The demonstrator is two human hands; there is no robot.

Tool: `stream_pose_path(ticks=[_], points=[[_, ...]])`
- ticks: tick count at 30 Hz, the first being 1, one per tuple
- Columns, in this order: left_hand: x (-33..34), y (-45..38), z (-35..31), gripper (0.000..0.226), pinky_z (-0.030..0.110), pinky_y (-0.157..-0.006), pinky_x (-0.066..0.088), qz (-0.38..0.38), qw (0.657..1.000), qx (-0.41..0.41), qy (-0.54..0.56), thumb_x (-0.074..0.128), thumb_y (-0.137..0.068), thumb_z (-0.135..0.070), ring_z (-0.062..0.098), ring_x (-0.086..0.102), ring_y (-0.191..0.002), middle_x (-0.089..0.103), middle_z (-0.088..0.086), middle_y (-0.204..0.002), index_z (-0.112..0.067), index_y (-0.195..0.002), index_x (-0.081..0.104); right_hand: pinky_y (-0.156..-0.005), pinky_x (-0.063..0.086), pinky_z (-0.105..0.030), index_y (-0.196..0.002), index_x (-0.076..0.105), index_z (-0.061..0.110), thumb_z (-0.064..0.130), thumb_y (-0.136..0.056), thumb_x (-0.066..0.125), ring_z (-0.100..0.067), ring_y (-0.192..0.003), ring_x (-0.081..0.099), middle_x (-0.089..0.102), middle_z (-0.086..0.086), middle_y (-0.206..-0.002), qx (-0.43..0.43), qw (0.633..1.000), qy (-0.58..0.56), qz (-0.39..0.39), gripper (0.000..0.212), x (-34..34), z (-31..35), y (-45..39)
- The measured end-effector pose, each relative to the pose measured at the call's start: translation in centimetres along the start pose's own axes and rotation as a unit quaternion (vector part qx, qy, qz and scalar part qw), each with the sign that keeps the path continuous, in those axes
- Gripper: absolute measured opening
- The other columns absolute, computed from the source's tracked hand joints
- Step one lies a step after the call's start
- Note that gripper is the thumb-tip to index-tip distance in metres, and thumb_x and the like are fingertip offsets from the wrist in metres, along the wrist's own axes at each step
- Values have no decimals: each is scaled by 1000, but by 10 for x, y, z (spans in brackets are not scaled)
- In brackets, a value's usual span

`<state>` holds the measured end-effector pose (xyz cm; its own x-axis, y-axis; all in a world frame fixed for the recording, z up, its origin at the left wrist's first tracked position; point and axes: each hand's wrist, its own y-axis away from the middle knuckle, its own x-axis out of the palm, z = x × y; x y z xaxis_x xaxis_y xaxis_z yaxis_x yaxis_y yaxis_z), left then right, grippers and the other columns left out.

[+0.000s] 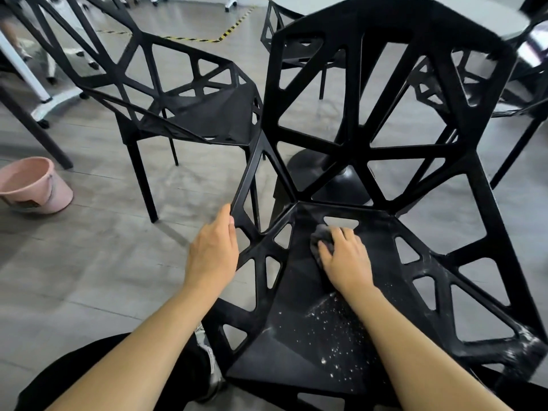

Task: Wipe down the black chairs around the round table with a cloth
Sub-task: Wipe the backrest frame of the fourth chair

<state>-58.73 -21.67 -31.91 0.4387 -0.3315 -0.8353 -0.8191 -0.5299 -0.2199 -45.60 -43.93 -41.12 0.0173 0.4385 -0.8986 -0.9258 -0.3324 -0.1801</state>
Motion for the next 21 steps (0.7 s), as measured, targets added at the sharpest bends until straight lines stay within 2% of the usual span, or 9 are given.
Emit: stream_pose_path(ticks=[2,4,7,9,12,14,17,21], points=[[0,3,4,36,38,-67,37,7,1000,5,0,32,-108,-23,37,60,-83,60,6,-84,-12,-140,43,-91,47,-44,-120,61,13,34,-96,61,-33,-103,57,61,-9,-115,10,1000,-3,0,32,1,2,-1],[-2,8,7,39,38,-68,38,12,1000,2,24,31,-108,-24,39,61,-84,64,11,-87,-11,-143,43,-90,47,-43,-120,62,15,35,-95,59,-32,-102,57,61,-7,-114,7,1000,-25,-2,32,1,13,13],[-3,8,6,41,47,-76,50,5,998,-11,68,31,-108,-27,42,64,-90,70,15,-99,-15,-145,43,-90,47,-40,-121,62,24,45,-91,47,-25,-100,56,61,1,-114,-60,996,-61,34,39,-3,47,52],[1,6,8,41,51,-81,53,2,997,-16,76,31,-108,-29,41,65,-92,72,14,-102,-17,-145,44,-93,46,-36,-123,60,26,47,-91,46,-20,-103,54,59,4,-117,-102,988,-92,67,40,-7,70,81],[5,4,12,42,50,-85,54,4,994,-33,102,31,-107,-33,38,68,-93,73,12,-103,-20,-146,44,-98,41,-27,-129,55,28,47,-94,47,-14,-110,49,54,10,-125,-133,980,-116,89,40,-13,80,110],[5,3,14,44,49,-86,55,4,992,-44,121,31,-107,-38,36,69,-92,73,11,-104,-23,-146,45,-96,43,-29,-129,56,27,46,-94,48,-16,-108,51,55,9,-124,-148,980,-106,79,40,-13,77,109],[7,2,17,43,48,-85,56,8,989,-51,139,30,-106,-40,32,70,-90,73,9,-101,-26,-144,46,-90,47,-36,-125,59,24,42,-93,49,-23,-104,54,58,2,-119,-124,989,-69,46,39,-2,69,87],[8,3,18,36,47,-74,56,-8,990,-35,133,27,-105,-44,29,67,-76,69,0,-81,-27,-126,50,-88,48,-44,-121,61,17,31,-94,62,-32,-102,55,59,-7,-117,-61,998,-21,-6,31,14,54,34]])
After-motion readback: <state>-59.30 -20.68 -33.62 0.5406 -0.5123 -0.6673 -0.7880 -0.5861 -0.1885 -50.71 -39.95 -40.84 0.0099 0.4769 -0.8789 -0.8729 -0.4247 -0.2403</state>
